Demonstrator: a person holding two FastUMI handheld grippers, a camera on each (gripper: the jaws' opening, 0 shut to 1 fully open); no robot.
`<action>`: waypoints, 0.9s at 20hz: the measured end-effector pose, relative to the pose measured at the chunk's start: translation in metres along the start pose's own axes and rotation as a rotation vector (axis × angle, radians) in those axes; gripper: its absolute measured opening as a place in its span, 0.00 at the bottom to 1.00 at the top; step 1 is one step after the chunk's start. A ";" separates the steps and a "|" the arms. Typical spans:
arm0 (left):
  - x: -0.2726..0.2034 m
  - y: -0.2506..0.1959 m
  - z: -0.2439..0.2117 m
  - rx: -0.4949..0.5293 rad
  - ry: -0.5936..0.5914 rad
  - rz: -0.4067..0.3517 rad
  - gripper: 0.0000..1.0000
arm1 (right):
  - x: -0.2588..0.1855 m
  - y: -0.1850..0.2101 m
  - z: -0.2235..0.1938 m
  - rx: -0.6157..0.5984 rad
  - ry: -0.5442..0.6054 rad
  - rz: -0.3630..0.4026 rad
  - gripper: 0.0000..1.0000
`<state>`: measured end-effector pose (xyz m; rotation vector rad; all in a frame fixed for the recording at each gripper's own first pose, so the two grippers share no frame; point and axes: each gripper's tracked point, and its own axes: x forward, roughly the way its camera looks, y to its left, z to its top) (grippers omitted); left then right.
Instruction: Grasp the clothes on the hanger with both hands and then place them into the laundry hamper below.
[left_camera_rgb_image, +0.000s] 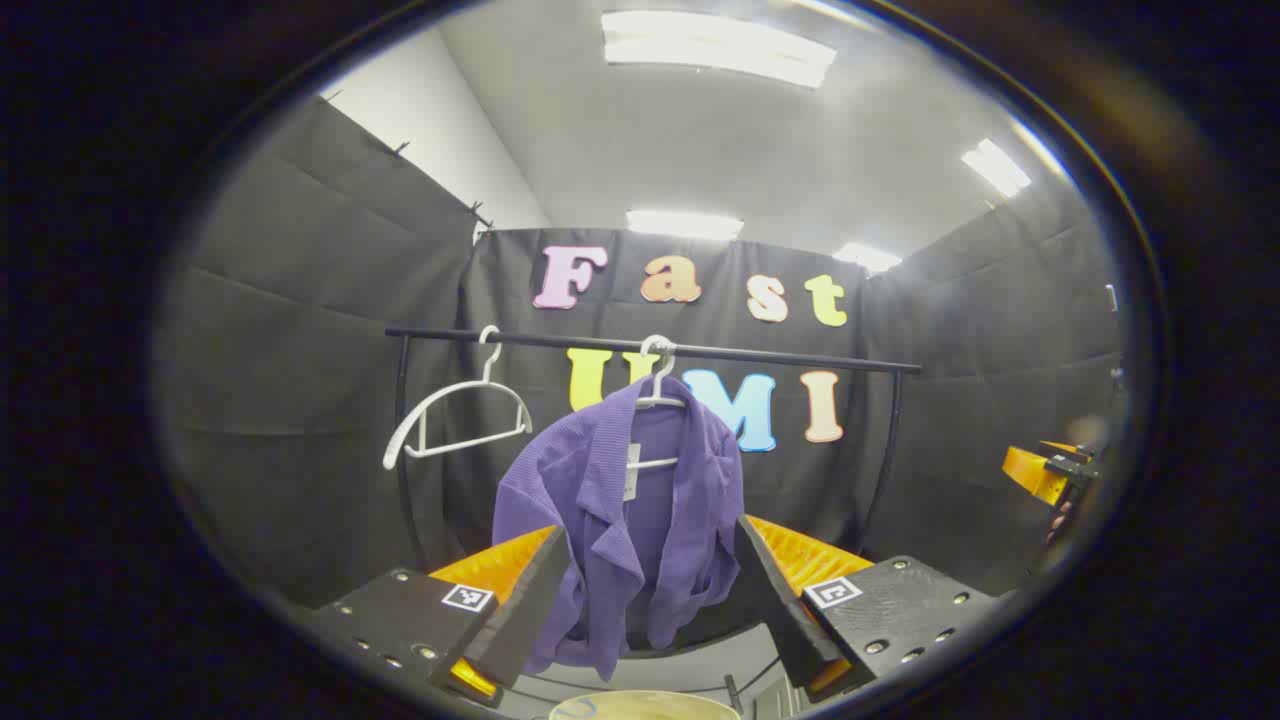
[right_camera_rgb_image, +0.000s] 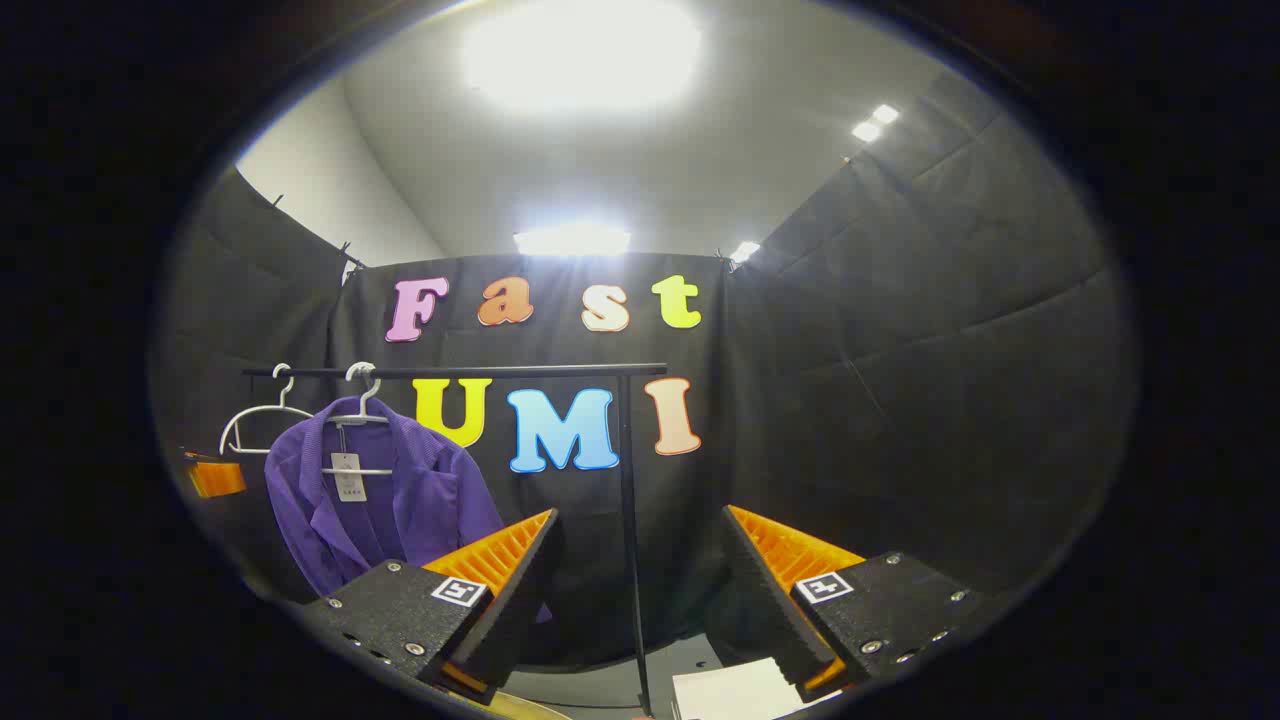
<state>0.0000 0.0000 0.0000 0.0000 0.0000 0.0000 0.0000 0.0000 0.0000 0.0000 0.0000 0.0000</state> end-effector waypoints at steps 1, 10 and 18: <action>0.001 -0.002 -0.003 -0.004 0.003 0.008 1.00 | 0.004 -0.001 -0.004 0.002 0.007 0.015 0.95; -0.001 -0.010 -0.020 0.015 -0.016 0.088 0.89 | 0.028 0.012 -0.034 0.025 0.029 0.129 0.96; -0.007 -0.013 -0.028 -0.035 0.001 0.123 1.00 | 0.031 0.029 -0.051 0.037 0.087 0.199 0.96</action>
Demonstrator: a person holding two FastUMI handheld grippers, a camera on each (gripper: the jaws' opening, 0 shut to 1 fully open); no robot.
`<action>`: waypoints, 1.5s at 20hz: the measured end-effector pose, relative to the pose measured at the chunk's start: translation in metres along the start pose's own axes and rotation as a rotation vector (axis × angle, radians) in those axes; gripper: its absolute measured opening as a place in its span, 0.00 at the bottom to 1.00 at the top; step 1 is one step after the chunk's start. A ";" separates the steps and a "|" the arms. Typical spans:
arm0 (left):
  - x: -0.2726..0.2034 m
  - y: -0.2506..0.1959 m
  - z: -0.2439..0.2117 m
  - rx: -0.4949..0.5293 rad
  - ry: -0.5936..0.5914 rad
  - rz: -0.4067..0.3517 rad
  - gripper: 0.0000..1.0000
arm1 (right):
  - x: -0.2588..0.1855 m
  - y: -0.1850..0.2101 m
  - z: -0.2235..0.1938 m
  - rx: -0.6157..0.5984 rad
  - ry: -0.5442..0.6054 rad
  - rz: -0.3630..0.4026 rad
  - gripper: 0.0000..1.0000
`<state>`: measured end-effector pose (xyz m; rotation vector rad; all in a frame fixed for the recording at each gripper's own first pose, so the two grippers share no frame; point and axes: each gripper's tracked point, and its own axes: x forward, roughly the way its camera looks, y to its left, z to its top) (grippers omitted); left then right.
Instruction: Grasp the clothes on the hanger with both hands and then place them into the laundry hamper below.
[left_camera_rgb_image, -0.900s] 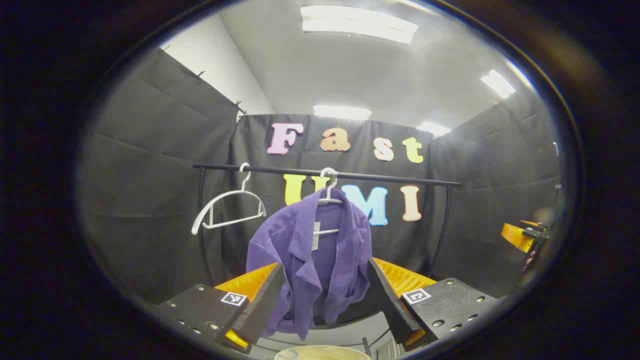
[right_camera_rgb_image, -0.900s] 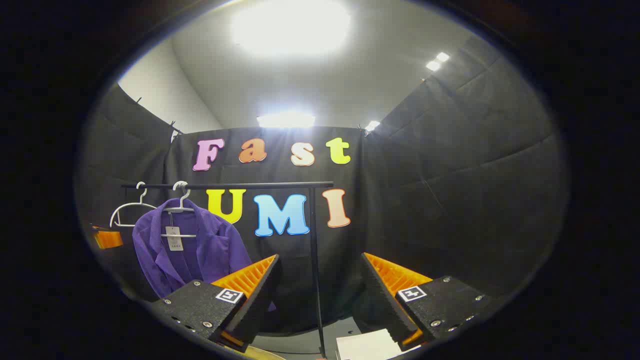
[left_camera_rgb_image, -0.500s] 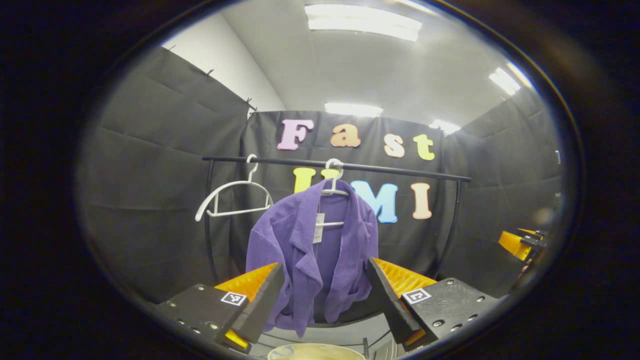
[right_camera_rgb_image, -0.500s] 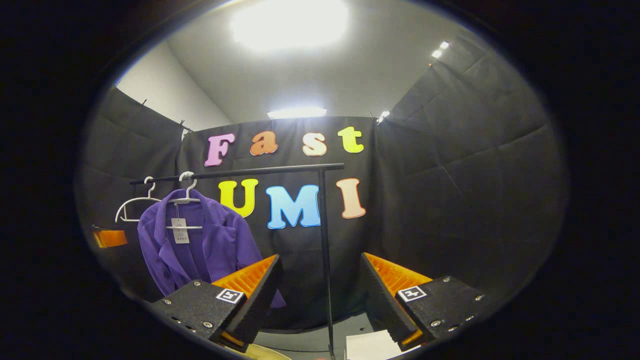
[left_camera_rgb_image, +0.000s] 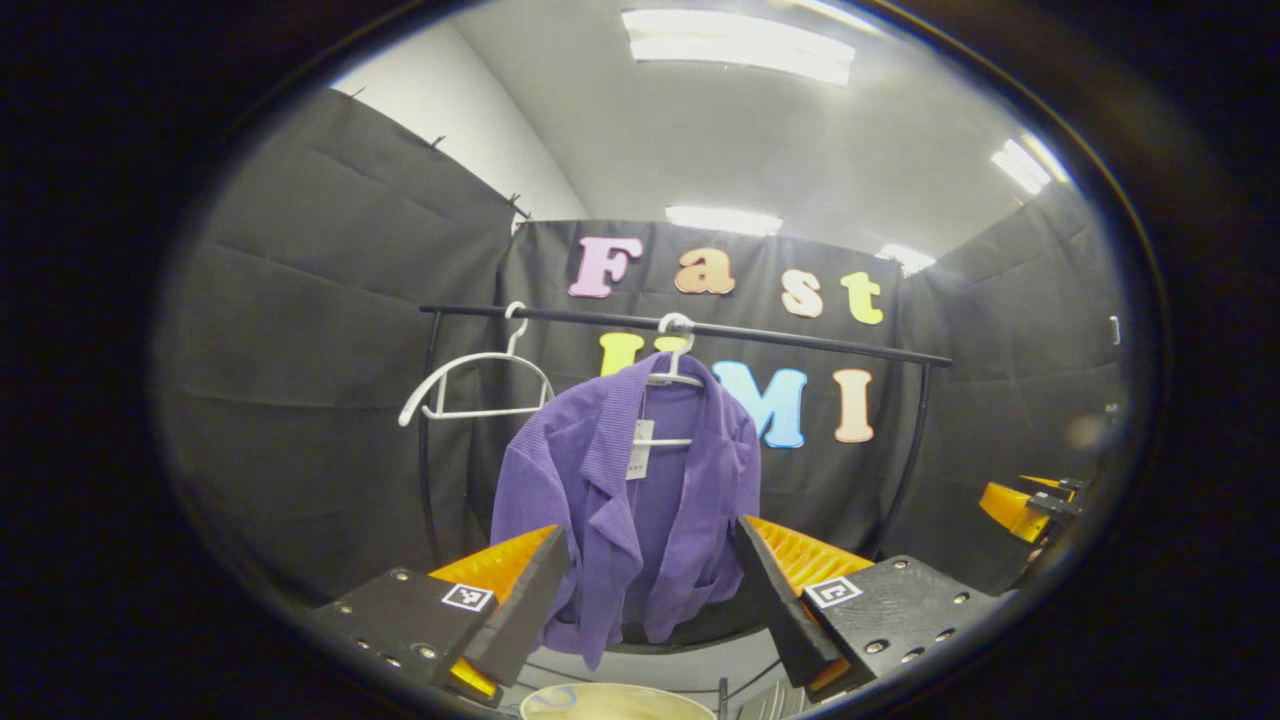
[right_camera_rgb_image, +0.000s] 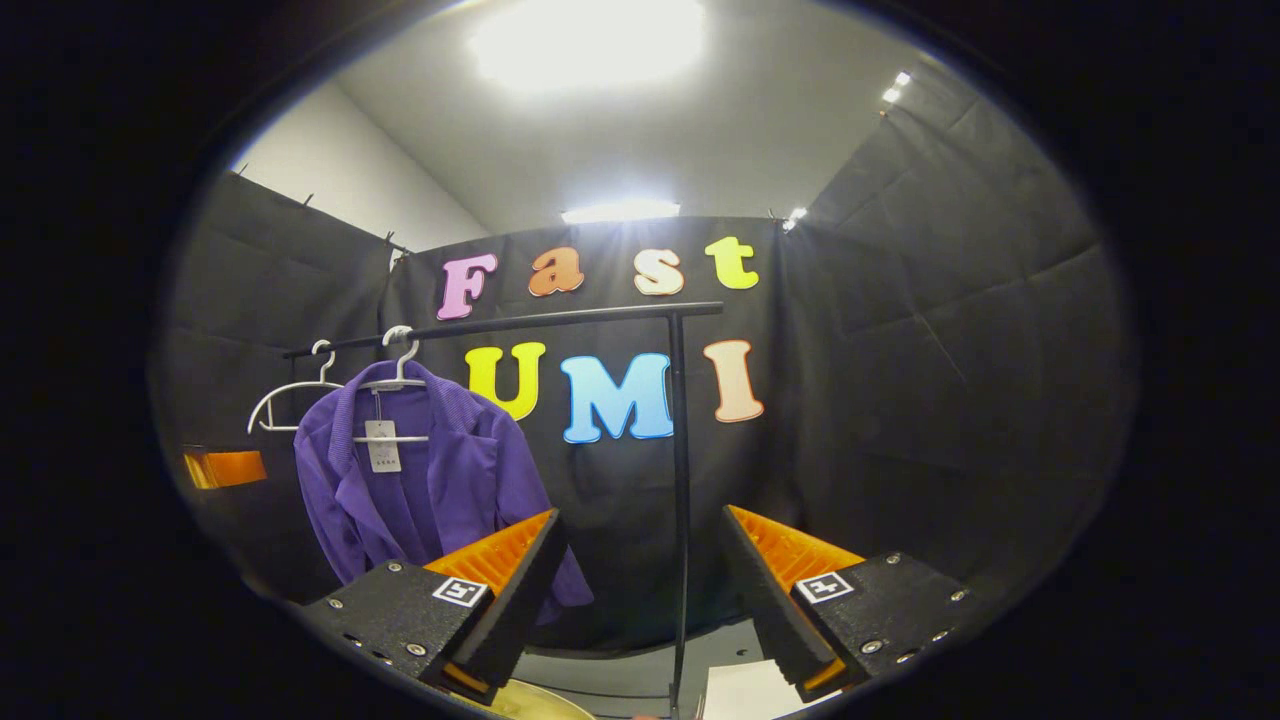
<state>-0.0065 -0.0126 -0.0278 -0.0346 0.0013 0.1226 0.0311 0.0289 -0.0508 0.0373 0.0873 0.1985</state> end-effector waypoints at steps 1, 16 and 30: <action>-0.002 0.001 -0.002 -0.003 0.002 0.005 0.96 | 0.002 0.006 -0.005 0.005 0.014 0.018 0.96; 0.023 0.017 -0.023 -0.041 0.057 0.133 0.96 | 0.047 0.073 -0.018 0.056 0.081 0.236 0.95; 0.113 0.036 0.009 -0.101 0.074 0.196 0.96 | 0.163 0.231 -0.015 0.039 0.169 0.464 0.95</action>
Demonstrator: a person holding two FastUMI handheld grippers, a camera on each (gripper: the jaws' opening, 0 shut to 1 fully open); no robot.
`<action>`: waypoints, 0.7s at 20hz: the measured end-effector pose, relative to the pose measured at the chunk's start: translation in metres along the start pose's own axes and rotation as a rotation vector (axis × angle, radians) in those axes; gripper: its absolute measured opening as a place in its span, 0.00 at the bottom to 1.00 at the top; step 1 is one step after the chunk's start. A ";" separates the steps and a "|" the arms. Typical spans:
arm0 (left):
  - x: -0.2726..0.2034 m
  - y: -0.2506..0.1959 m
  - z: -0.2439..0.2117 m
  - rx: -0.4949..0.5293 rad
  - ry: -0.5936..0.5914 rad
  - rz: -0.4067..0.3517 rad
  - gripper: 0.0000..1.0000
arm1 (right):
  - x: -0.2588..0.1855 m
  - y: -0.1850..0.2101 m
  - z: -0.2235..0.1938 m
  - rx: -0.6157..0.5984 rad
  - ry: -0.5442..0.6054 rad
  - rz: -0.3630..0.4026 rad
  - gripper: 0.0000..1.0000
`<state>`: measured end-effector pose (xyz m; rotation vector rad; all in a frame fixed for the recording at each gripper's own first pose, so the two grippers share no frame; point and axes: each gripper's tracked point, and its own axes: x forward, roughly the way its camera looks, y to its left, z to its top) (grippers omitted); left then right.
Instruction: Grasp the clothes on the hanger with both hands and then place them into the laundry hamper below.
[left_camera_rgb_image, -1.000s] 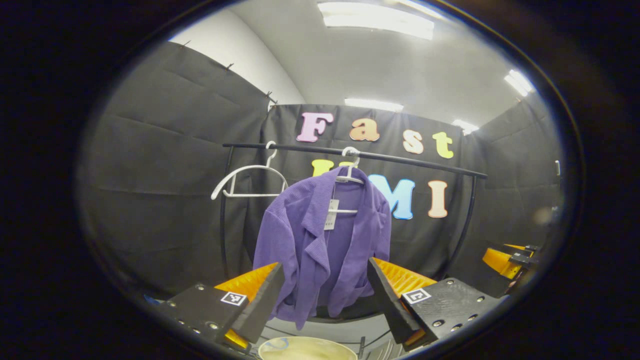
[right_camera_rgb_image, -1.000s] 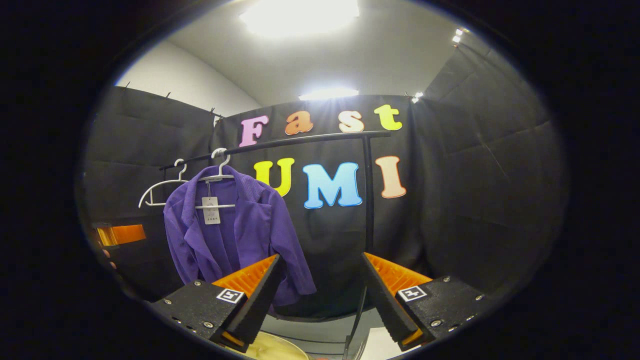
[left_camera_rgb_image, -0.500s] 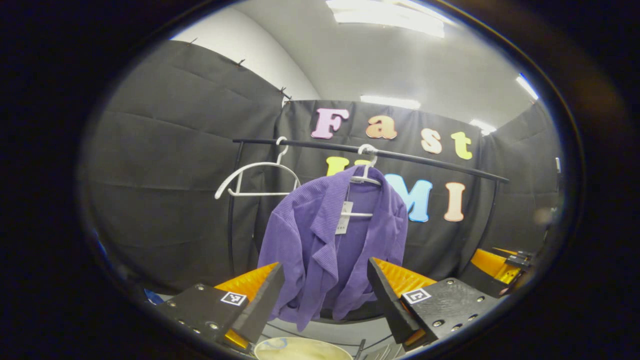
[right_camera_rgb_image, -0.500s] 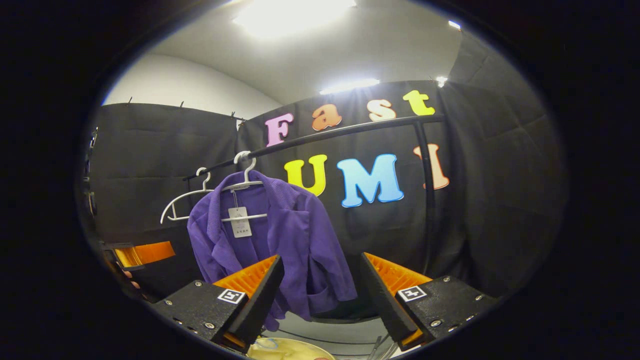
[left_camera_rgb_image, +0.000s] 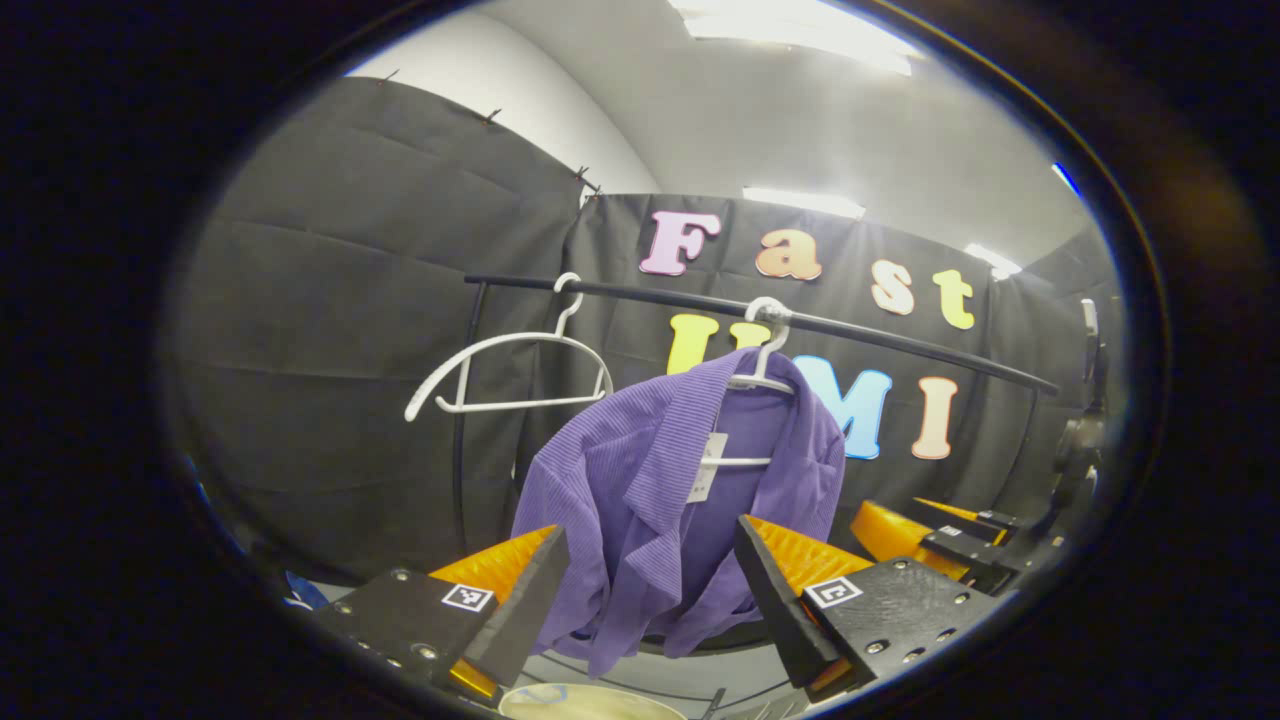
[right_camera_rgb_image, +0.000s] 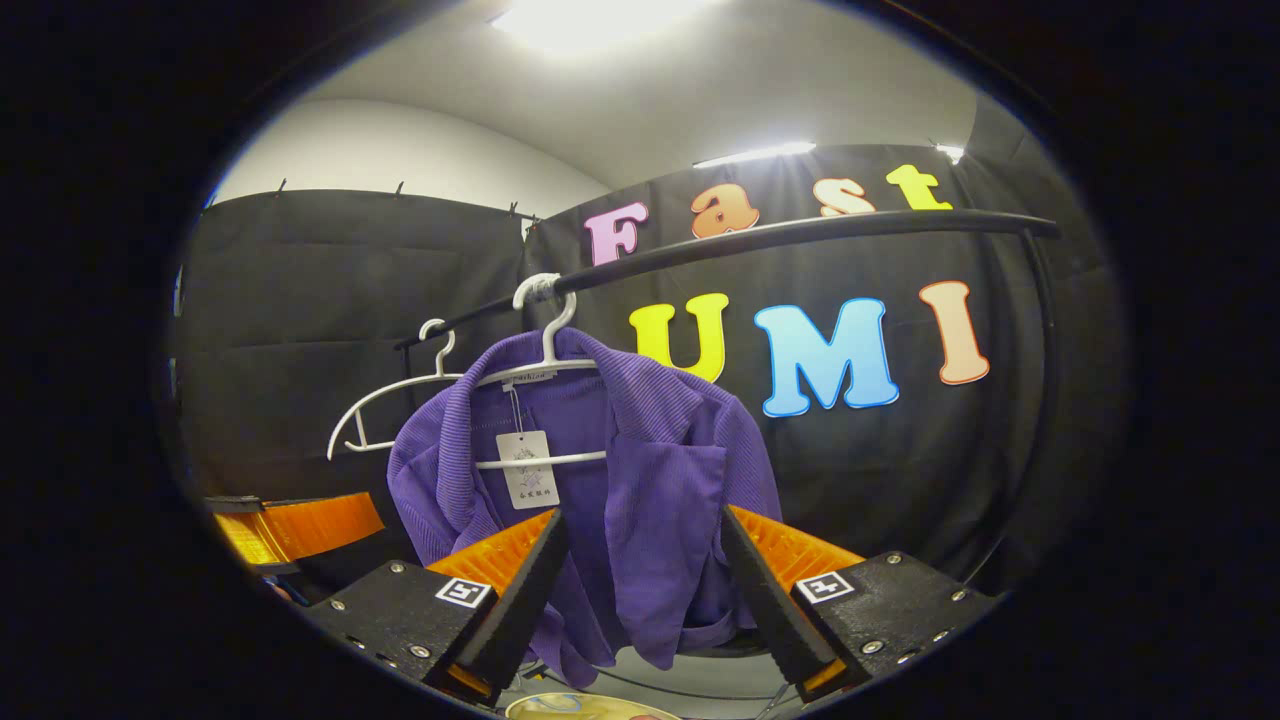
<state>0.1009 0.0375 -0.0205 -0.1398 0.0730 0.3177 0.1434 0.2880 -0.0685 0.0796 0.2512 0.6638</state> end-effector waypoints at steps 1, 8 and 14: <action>0.007 0.001 0.003 -0.005 -0.002 -0.008 0.96 | 0.012 0.000 -0.001 -0.003 0.015 -0.013 0.95; 0.061 0.016 -0.002 -0.011 0.025 -0.043 0.96 | 0.077 -0.006 -0.011 0.007 0.086 -0.144 0.95; 0.094 0.008 -0.019 -0.068 0.072 -0.122 0.97 | 0.095 -0.008 -0.019 0.042 0.107 -0.239 0.95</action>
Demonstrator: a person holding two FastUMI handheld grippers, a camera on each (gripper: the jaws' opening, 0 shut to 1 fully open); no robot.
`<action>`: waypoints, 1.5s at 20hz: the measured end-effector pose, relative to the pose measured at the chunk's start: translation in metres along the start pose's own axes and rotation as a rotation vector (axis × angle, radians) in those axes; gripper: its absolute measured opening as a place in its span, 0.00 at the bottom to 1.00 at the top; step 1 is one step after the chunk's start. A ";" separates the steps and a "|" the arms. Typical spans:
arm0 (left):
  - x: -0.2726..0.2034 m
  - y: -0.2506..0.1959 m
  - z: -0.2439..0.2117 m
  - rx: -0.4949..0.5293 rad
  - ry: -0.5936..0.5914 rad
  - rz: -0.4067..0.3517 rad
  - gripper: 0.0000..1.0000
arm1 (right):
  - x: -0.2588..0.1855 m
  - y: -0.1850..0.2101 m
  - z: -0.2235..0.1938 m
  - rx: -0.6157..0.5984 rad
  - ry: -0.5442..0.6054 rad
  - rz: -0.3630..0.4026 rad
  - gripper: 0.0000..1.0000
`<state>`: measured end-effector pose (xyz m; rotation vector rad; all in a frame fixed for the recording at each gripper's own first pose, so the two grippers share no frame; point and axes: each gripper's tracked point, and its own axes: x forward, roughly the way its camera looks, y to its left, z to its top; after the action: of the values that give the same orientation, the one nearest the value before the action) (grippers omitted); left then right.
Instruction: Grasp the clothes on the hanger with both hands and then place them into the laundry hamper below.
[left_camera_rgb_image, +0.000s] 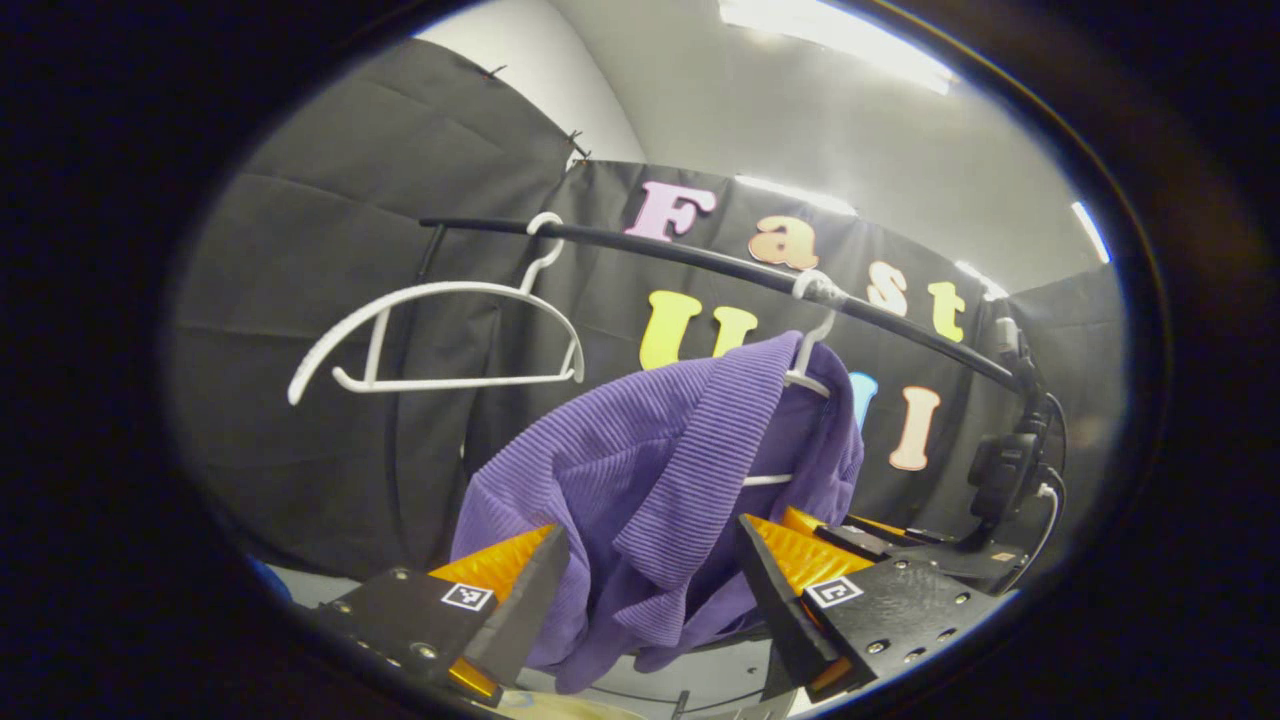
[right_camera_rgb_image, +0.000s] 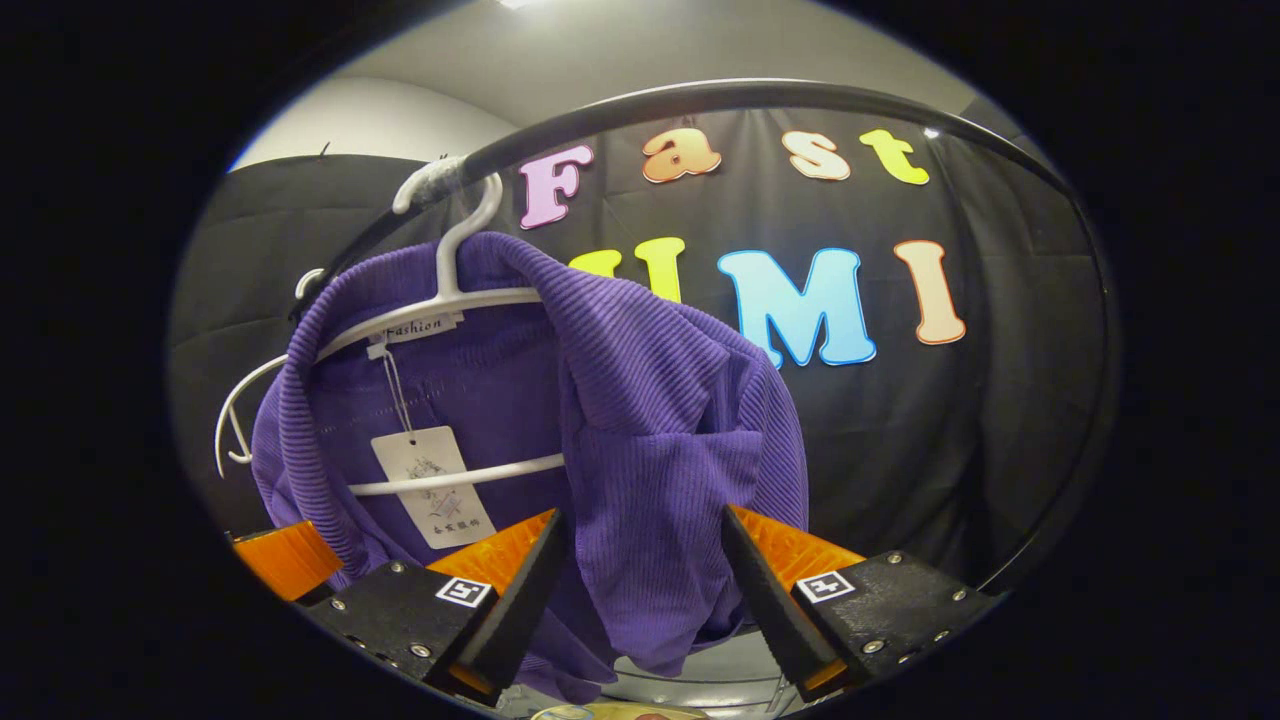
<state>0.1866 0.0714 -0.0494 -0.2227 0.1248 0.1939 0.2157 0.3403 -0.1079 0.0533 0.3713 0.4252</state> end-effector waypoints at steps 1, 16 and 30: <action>0.004 0.002 0.000 0.001 0.000 0.000 0.97 | 0.002 0.000 -0.001 -0.002 0.002 -0.013 0.95; 0.004 -0.019 -0.022 0.074 0.021 0.160 1.00 | 0.045 -0.016 -0.013 0.030 0.010 0.030 0.95; 0.030 0.000 -0.012 0.138 -0.055 0.246 0.29 | 0.061 -0.027 -0.008 0.052 -0.003 0.105 0.22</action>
<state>0.2143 0.0736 -0.0656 -0.0634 0.1099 0.4345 0.2744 0.3407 -0.1395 0.1244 0.3777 0.5188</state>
